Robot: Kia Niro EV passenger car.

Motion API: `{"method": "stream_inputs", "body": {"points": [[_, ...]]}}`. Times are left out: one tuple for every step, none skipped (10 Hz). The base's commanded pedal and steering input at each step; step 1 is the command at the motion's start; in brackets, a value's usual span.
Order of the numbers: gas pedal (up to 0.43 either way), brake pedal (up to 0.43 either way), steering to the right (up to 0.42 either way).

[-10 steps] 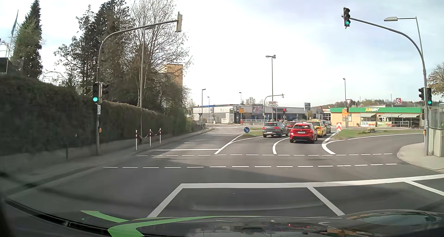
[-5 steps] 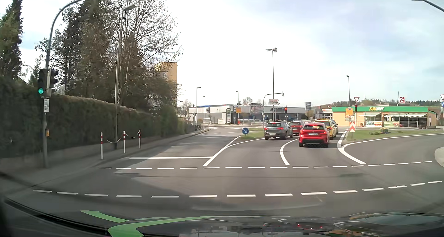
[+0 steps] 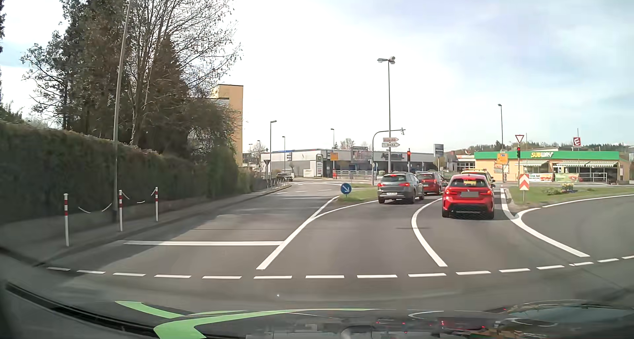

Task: Follow the waypoints while adhering to traffic rules and regulations

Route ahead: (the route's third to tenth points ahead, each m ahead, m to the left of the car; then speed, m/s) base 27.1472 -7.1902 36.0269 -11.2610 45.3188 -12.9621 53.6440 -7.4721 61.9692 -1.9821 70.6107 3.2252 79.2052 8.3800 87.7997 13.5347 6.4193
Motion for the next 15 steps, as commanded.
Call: {"method": "stream_inputs", "body": {"points": [[0.0, 0.262, 0.028], [0.0, 0.262, 0.029], [0.0, 0.262, 0.03], [0.0, 0.262, 0.032], [0.0, 0.262, 0.035], [0.0, 0.262, 0.037], [0.0, 0.262, 0.039], [0.0, 0.262, 0.04], [0.0, 0.262, 0.044], [0.0, 0.262, 0.045], [0.0, 0.256, 0.047], [0.0, 0.256, 0.05], [0.0, 0.256, 0.052], [0.0, 0.256, 0.056], [0.0, 0.262, 0.061]]}}
